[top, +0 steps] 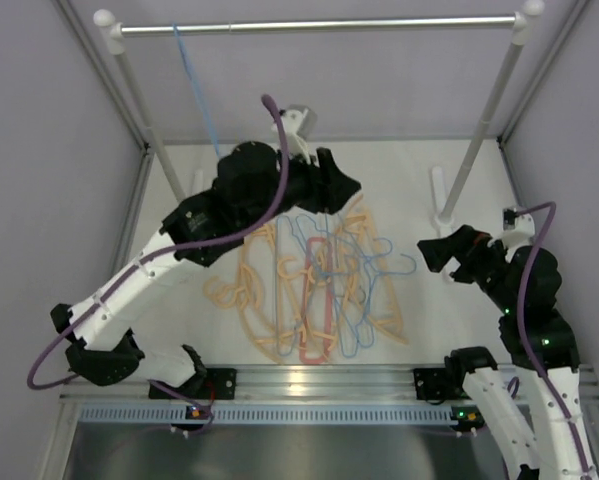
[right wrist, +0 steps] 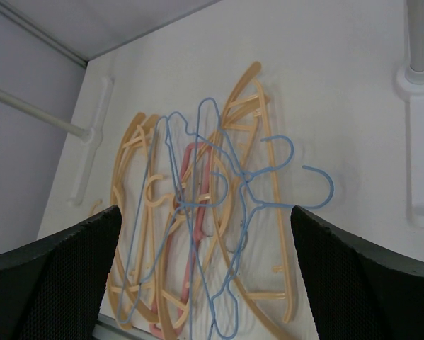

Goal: Organize the hangers

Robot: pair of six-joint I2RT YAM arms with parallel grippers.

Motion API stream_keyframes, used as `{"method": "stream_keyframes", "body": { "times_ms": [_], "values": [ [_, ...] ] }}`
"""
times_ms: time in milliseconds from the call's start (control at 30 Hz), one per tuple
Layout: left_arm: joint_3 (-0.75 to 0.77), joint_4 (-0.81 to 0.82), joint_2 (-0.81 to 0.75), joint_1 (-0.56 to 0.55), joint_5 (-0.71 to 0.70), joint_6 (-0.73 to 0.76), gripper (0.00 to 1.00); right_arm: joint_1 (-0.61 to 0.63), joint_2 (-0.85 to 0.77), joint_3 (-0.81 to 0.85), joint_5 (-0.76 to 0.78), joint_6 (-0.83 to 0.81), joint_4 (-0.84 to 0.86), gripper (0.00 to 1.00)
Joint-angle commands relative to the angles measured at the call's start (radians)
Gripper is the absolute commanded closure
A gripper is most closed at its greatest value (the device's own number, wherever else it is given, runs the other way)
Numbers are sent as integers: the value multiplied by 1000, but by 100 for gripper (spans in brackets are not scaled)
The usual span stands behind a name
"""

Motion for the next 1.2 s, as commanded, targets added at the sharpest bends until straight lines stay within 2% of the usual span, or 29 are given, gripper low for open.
{"method": "stream_keyframes", "body": {
  "times_ms": [0, 33, 67, 100, 167, 200, 333, 467, 767, 900, 1167],
  "values": [
    [-113, -12, -77, -199, -443, 92, 43, -10, -30, 59, 61, -22, -79, 0],
    [-138, -12, -80, -237, -494, 91, 43, -10, -34, 65, 75, -18, -90, 1],
    [-161, -12, -72, -273, -604, 89, 44, -9, -44, 79, 91, -17, -99, 1],
    [-181, -14, -68, -348, -659, 91, 44, -12, -50, 87, 113, -14, -117, 0],
    [-242, -14, -48, -402, -776, 83, 45, -10, -62, 107, 132, -11, -133, 1],
    [-261, -18, -40, -435, -799, 74, 46, -12, -65, 110, 143, -9, -140, 1],
    [-388, -66, -8, -444, -822, -30, 52, -9, -73, 124, 146, -9, -159, 1],
    [-474, -135, 40, -439, -844, -107, 53, -10, -74, 128, 149, -18, -170, 1],
    [-651, -146, 84, -334, -617, -135, 55, -9, -71, 111, 141, -17, -170, 1],
    [-732, -74, 92, -301, -511, -101, 57, -10, -71, 104, 140, -9, -168, 1],
    [-803, 21, 110, -255, -372, -60, 57, -10, -81, 85, 143, -12, -170, 1]
  ]
}}
